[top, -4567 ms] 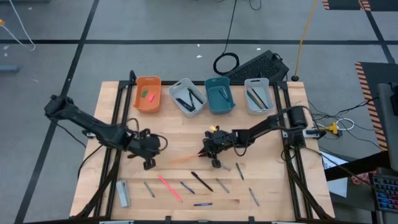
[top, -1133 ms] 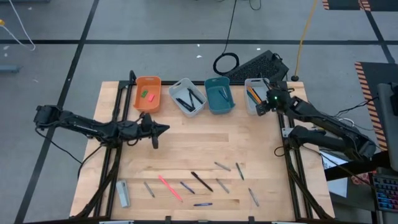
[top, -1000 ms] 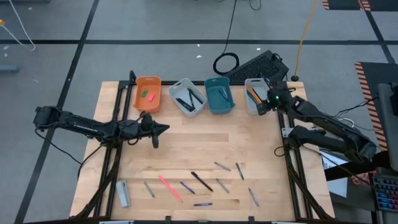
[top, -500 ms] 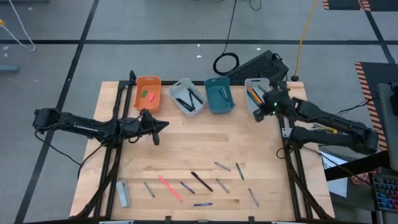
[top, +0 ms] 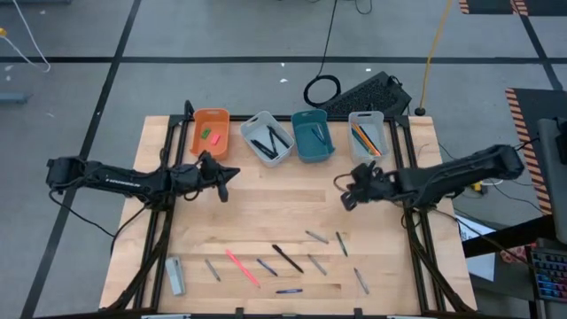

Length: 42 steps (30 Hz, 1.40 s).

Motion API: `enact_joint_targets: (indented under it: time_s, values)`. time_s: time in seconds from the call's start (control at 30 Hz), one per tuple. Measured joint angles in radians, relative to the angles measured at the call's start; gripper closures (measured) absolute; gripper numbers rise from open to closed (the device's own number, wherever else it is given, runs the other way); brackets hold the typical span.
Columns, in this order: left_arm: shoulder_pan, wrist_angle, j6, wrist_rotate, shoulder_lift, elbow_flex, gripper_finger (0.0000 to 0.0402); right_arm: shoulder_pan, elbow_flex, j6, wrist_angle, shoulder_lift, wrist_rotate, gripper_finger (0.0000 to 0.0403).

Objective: Sort crayons/erasers/pens/pencils in bins
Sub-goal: Put the dark green crayon into the blue bin

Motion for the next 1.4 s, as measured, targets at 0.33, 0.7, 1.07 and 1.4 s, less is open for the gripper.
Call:
enact_joint_targets:
  time_s: [0.33, 0.7, 1.07, 1.4]
  values:
    - [0.02, 0.007, 0.007, 0.051, 0.0, 0.0, 0.0393, 0.177, 0.111, 0.254, -0.035, 0.195, -0.036, 0.0399]
    - [0.037, 0.022, -0.003, 0.053, 0.0, 0.0, 0.0389, 0.247, 0.261, 0.408, -0.102, 0.417, -0.269, 0.0386]
    - [0.037, 0.017, -0.004, 0.054, 0.0, 0.0, 0.0387, 0.317, 0.266, 0.586, -0.05, 0.464, -0.309, 0.0275]
    - [0.037, 0.017, 0.0, 0.055, 0.0, 0.0, 0.0388, 0.323, 0.266, 0.569, -0.03, 0.561, -0.341, 0.0271]
